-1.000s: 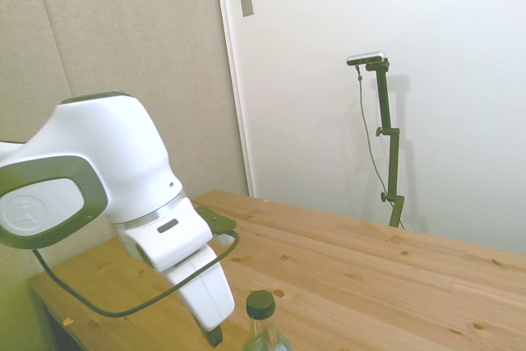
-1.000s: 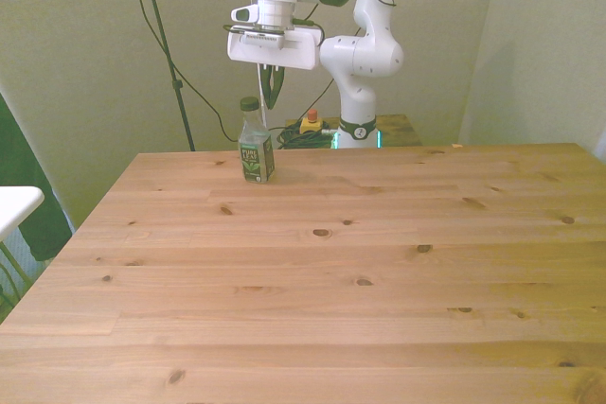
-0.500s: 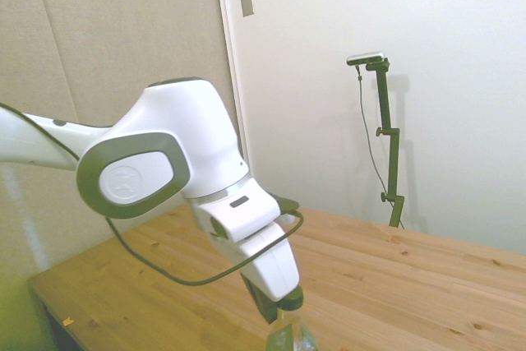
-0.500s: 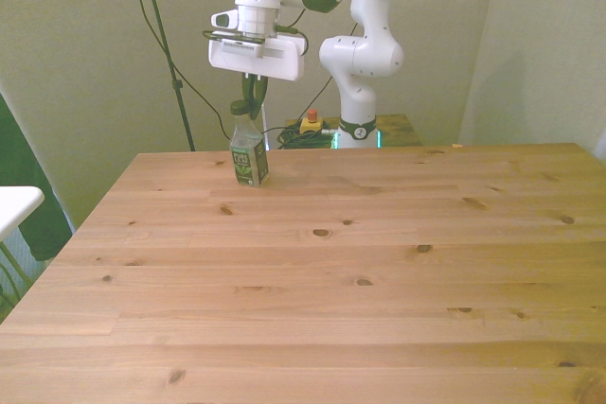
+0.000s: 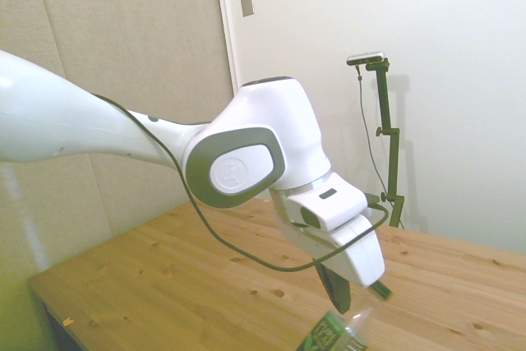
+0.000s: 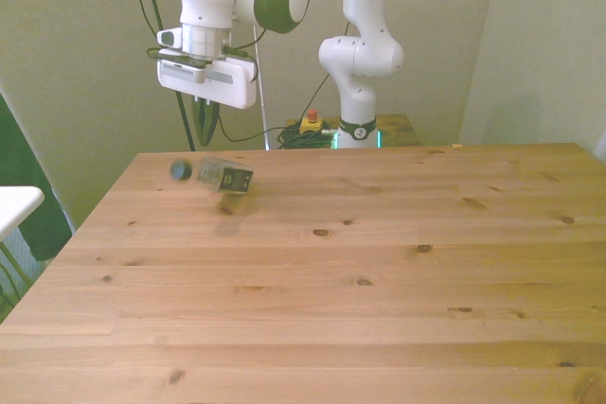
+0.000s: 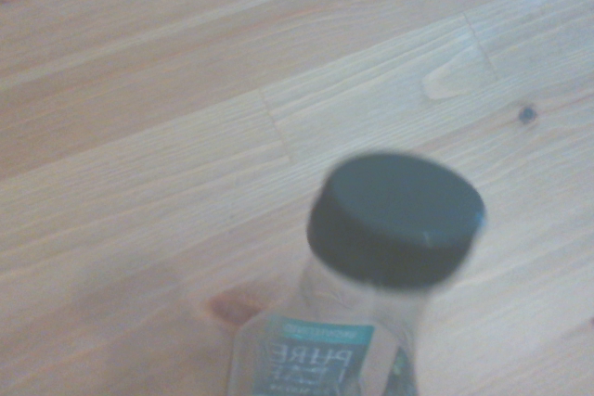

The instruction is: Knock down the bottle

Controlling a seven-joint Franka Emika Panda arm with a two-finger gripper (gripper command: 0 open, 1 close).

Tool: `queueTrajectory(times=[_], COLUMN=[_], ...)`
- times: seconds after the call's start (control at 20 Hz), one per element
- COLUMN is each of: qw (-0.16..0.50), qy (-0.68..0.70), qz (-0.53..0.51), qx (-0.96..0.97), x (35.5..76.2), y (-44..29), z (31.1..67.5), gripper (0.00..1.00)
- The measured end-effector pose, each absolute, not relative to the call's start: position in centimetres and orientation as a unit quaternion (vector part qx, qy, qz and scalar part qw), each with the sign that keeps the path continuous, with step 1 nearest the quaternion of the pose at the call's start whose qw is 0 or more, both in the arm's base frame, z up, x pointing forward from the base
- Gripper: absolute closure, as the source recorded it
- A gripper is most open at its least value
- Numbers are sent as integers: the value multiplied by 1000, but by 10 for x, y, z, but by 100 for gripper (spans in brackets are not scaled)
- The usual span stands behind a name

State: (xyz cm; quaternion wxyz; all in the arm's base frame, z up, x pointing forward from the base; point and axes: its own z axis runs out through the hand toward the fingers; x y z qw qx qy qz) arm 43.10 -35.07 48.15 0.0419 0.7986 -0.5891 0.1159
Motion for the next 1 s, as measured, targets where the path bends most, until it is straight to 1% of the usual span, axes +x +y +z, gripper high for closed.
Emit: queueTrajectory(times=[0.35, 0.6, 1.0], qw=[17, 11, 9], qy=[-618, -634, -637], qz=[141, 149, 161], qx=[773, 758, 754], x=[447, 461, 472], y=[-383, -408, -415], z=[482, 473, 476], gripper=[100, 100, 100])
